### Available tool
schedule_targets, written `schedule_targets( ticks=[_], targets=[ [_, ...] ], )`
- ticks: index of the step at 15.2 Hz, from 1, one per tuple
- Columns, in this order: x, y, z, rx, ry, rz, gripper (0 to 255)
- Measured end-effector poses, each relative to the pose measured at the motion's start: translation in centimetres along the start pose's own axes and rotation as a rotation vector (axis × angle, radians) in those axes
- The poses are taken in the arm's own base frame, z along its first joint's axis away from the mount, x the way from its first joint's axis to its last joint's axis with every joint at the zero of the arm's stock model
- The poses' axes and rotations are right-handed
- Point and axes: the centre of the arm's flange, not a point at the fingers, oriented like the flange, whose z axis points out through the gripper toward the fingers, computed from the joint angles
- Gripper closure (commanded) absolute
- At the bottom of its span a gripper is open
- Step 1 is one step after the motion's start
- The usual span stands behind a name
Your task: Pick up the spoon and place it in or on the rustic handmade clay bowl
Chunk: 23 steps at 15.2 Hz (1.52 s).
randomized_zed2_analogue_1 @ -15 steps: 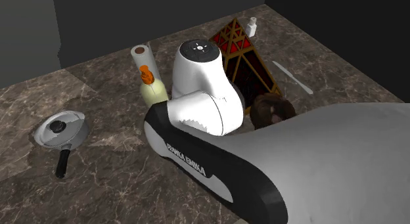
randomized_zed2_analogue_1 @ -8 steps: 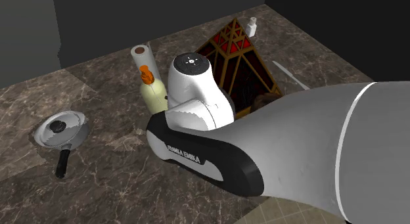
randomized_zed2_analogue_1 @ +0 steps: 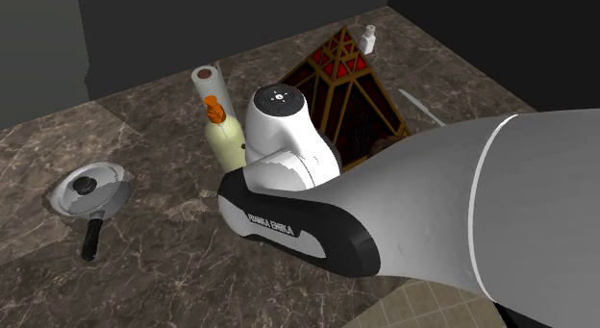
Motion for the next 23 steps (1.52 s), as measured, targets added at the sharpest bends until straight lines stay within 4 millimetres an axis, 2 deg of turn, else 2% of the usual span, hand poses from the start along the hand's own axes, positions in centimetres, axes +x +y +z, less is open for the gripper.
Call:
schedule_targets(
  ticks=[1,12,23],
  targets=[
    [0.0,0.0,0.0,0.0,0.0,0.0,255],
    [-0.2,0.0,-0.3,-0.003,0.001,-0.002,255],
    [-0.8,-0.9,-5.8,0.001,0.0,0.0,255]
  ],
)
